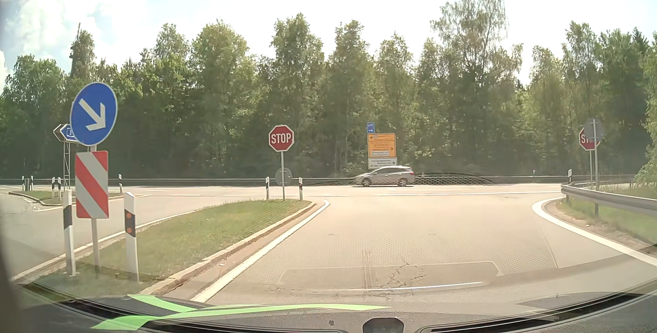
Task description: Follow the waypoints while adhering to traffic rules and regulations
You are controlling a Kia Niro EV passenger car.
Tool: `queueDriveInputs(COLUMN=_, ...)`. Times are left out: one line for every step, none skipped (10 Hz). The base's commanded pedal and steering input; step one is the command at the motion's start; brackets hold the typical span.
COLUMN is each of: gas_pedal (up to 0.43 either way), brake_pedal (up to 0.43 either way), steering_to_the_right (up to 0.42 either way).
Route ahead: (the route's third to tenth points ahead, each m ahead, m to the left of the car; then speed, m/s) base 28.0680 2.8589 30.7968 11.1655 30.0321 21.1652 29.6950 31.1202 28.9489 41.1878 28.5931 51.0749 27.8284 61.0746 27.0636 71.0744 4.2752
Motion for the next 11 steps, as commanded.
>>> queueDriveInputs(gas_pedal=0.0, brake_pedal=0.0, steering_to_the_right=0.024)
queueDriveInputs(gas_pedal=0.0, brake_pedal=0.0, steering_to_the_right=0.021)
queueDriveInputs(gas_pedal=0.0, brake_pedal=0.0, steering_to_the_right=0.02)
queueDriveInputs(gas_pedal=0.0, brake_pedal=0.0, steering_to_the_right=0.02)
queueDriveInputs(gas_pedal=0.0, brake_pedal=0.0, steering_to_the_right=0.02)
queueDriveInputs(gas_pedal=0.0, brake_pedal=0.0, steering_to_the_right=0.018)
queueDriveInputs(gas_pedal=0.0, brake_pedal=0.0, steering_to_the_right=0.016)
queueDriveInputs(gas_pedal=0.0, brake_pedal=0.0, steering_to_the_right=0.015)
queueDriveInputs(gas_pedal=0.0, brake_pedal=0.0, steering_to_the_right=0.015)
queueDriveInputs(gas_pedal=0.0, brake_pedal=0.0, steering_to_the_right=0.015)
queueDriveInputs(gas_pedal=0.0, brake_pedal=0.0, steering_to_the_right=0.015)
